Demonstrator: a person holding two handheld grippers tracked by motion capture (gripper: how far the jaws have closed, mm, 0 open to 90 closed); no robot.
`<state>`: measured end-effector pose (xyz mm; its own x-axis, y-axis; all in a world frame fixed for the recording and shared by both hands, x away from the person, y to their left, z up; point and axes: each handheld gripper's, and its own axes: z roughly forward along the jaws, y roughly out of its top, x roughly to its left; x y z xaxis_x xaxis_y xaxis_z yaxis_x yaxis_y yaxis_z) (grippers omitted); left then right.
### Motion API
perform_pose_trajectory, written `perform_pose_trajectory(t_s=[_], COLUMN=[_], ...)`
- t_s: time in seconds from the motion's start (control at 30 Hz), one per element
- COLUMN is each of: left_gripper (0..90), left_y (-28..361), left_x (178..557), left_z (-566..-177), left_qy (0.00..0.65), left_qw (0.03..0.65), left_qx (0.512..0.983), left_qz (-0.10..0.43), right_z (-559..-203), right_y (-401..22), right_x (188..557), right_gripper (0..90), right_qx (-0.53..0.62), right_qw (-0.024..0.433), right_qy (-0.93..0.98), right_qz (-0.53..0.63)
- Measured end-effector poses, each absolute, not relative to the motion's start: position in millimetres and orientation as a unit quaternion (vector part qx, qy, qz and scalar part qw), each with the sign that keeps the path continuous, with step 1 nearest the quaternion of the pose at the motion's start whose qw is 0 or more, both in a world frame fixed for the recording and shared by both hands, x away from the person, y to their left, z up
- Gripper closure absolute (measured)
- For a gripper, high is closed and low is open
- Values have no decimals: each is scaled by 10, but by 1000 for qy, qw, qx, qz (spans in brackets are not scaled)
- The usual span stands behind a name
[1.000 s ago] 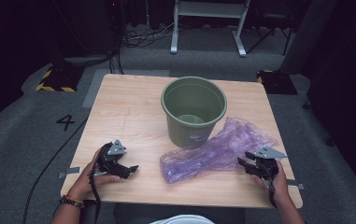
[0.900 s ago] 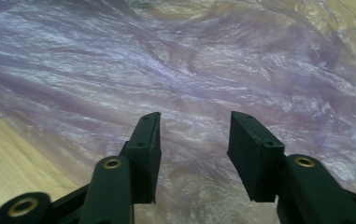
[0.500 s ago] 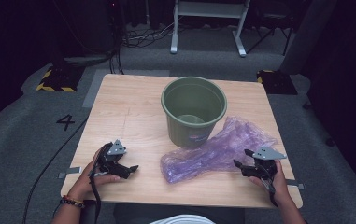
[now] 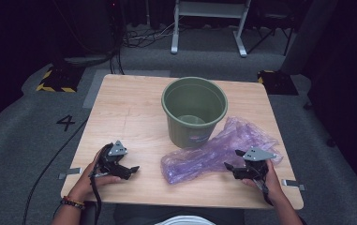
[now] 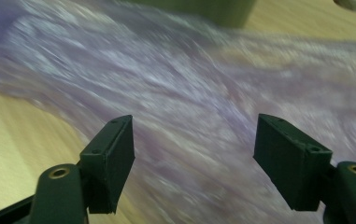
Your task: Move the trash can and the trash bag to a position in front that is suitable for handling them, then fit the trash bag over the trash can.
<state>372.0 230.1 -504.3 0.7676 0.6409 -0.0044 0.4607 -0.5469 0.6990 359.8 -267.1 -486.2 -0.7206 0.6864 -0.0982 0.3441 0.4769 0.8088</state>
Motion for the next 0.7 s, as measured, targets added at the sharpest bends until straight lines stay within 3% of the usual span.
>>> perform_pose_trajectory(t_s=[0.4, 0.7], left_gripper=[71, 69], left_y=[2302, 2301], left_x=[3719, 3727], left_z=[-5043, -5043], left_qy=[316, 315], left_qw=[356, 356], left_qx=[870, 871], left_qz=[127, 125], right_z=[-4834, -4979], right_y=[-2061, -1774], right_x=[3517, 3685], right_gripper=[266, 281], right_qx=[217, 214], right_qw=[180, 143], right_qy=[870, 887], right_qz=[405, 382])
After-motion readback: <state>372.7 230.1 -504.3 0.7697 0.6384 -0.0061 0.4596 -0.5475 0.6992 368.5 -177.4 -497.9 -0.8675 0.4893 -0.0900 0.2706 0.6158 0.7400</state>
